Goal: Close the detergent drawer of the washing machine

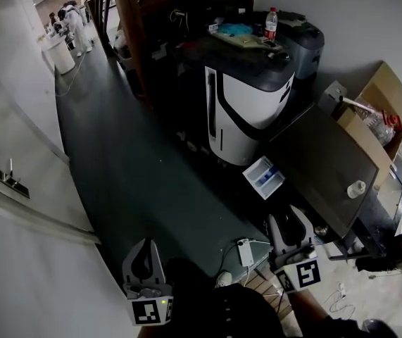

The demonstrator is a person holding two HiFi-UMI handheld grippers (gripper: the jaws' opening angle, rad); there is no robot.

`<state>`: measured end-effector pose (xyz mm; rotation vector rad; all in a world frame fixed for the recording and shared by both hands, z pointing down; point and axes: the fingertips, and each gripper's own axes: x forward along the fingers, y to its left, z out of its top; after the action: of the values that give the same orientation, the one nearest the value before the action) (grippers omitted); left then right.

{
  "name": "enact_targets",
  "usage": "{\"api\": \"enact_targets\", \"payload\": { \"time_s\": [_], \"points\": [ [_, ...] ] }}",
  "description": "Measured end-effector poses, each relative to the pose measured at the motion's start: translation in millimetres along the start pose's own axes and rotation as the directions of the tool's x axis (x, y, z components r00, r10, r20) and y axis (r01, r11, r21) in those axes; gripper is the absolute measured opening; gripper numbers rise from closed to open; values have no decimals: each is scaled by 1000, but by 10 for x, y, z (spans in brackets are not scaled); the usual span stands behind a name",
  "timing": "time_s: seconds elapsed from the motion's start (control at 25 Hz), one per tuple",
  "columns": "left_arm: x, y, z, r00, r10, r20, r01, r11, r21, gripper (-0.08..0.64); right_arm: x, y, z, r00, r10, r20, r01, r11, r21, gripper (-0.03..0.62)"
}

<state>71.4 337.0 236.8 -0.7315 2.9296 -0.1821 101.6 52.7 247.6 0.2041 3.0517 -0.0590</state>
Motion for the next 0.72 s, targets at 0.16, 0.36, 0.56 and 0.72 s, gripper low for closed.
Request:
{"api": "enact_targets", "payload": {
  "time_s": [0.16, 0.36, 0.56, 0.72],
  "points": [
    [188, 128, -82, 1000, -15, -3, 15, 1000, 2, 13, 170, 19, 63, 999, -23, 26, 23, 1000, 1, 163],
    [586, 397, -157, 998, -63, -8, 63, 998, -12, 13, 393, -89, -83, 995, -103, 1, 103, 994, -20, 162],
    [1020, 621, -149, 987, -159, 11, 159, 987, 11, 14, 706, -80, -50, 983, -183, 4, 183, 982, -43, 163],
    [1395, 823, -178, 973, -229, 33, 229, 973, 15, 14, 994, -58, -45, 968, -250, 15, 250, 967, -39, 163]
  ]
}}
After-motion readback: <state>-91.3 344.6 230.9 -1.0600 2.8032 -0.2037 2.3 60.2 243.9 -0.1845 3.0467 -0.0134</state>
